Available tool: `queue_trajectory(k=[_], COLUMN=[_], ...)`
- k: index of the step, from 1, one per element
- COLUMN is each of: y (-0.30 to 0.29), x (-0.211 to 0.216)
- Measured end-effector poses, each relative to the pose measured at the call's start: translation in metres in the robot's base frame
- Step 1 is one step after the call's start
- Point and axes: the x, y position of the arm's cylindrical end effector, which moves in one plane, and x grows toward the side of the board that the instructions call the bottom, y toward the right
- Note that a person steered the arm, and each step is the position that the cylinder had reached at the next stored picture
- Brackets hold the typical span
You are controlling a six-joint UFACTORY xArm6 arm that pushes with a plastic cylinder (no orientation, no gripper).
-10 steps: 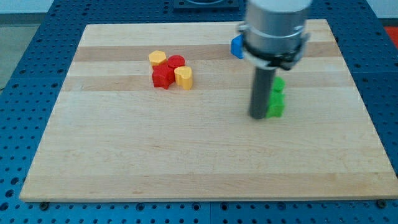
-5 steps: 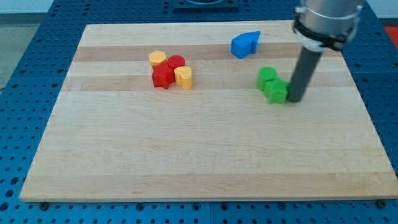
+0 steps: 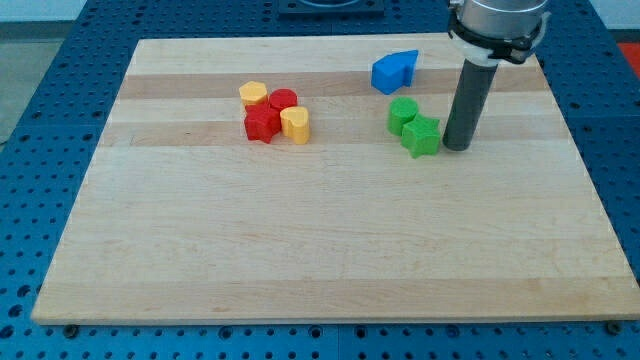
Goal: Push the green star and green circle slightly right and up a bit
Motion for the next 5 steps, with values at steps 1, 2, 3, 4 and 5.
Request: queue_trajectory(k=[1, 2, 3, 4, 5], y=[-0.003, 0.002, 0.009, -0.061, -0.049], x=[0.000, 0.002, 0.024, 0.039, 0.010])
